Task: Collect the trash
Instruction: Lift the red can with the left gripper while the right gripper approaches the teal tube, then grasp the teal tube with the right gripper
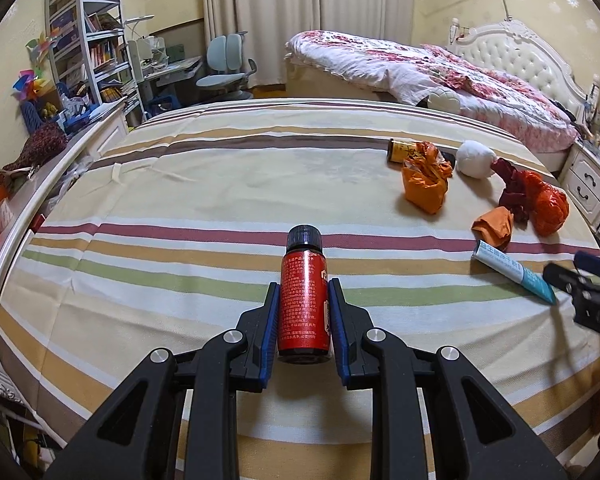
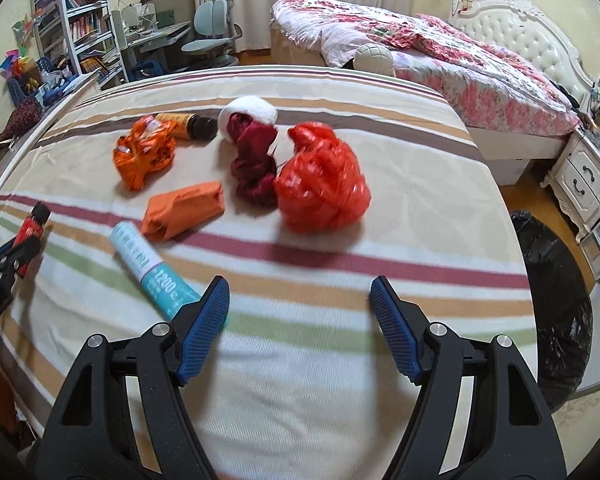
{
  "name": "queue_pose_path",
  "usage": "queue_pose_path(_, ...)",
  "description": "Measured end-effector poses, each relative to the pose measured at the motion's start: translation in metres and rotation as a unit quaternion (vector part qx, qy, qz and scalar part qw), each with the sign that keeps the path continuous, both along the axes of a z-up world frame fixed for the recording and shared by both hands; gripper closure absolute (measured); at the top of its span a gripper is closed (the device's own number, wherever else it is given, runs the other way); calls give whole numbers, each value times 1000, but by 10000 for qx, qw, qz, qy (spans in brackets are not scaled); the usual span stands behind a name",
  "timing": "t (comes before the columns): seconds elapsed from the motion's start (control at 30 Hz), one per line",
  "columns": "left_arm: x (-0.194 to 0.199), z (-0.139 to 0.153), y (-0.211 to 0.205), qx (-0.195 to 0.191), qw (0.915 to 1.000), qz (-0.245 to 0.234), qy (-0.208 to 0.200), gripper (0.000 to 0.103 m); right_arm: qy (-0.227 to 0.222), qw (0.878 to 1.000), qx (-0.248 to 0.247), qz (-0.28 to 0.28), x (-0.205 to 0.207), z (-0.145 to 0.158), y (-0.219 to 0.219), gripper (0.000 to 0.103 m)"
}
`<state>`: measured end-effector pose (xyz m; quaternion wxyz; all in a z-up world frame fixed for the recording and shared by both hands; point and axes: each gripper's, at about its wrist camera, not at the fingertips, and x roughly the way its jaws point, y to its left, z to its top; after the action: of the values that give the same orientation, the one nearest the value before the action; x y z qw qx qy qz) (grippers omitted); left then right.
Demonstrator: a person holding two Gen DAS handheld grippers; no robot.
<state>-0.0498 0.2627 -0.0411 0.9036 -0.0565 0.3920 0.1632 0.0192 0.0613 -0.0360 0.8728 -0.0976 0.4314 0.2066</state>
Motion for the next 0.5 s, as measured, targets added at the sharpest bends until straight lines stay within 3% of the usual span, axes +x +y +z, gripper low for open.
queue_pose_path(0.3, -3, -1, 6, 38, 10000, 57, -14, 78, -137, 9996, 120, 197, -18, 10, 4, 29)
queue_pose_path(0.5, -5, -1, 12, -18, 9999, 130, -17, 78, -192, 9970, 290, 696, -26, 18, 31, 34)
